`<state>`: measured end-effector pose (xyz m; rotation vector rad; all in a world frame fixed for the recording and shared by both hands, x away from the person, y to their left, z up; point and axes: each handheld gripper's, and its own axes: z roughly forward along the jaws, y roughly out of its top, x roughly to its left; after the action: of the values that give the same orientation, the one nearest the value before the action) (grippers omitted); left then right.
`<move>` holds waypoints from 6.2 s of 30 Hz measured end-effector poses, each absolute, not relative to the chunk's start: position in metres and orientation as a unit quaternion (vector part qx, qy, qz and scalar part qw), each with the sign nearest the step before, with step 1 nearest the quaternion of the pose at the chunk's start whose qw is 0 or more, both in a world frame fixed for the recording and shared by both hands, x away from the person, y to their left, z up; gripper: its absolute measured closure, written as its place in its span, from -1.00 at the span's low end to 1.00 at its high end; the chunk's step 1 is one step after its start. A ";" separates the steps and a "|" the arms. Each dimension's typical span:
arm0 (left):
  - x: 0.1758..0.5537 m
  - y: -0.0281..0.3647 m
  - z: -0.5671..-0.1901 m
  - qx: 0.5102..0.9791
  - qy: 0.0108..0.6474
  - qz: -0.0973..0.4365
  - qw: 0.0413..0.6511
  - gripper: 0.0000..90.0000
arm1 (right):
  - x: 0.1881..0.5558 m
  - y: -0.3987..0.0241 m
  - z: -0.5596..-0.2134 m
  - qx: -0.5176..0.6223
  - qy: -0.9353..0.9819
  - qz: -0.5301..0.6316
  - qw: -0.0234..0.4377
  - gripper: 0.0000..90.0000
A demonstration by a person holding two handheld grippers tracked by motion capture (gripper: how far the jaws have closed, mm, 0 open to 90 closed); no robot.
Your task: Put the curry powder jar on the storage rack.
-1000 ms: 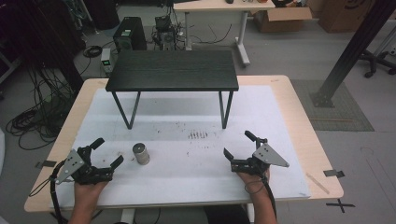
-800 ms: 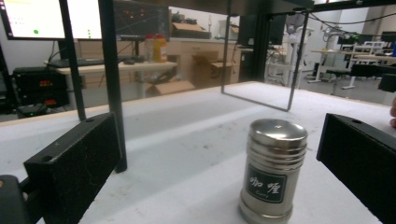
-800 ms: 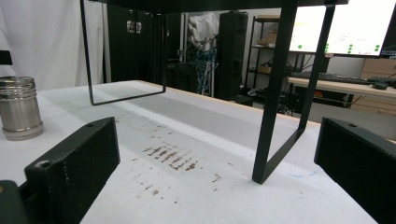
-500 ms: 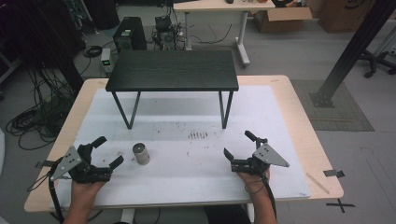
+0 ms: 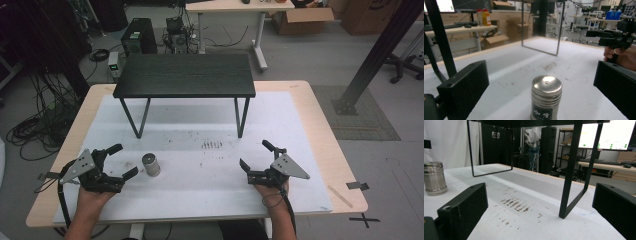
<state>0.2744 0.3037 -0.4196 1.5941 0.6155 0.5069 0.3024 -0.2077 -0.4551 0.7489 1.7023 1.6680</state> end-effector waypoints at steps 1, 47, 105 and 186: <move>0.275 0.304 -0.419 0.698 0.268 0.220 0.627 -0.99 | 0.302 -0.208 -0.455 0.285 0.646 0.633 0.316 -1.00; 0.308 0.266 -0.421 0.779 0.300 0.148 0.530 -0.99 | 0.303 -0.209 -0.455 0.286 0.643 0.637 0.314 -1.00; 0.303 0.256 -0.432 0.798 0.299 0.165 0.497 0.08 | 0.302 -0.209 -0.456 0.286 0.640 0.640 0.315 -1.00; 0.349 0.229 -0.225 0.794 0.289 0.172 0.506 0.09 | 0.303 -0.210 -0.455 0.292 0.640 0.641 0.308 -1.00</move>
<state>0.3493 0.2287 -0.2252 1.9154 0.6974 0.4158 0.3034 -0.2103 -0.4554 0.7710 1.6912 1.6942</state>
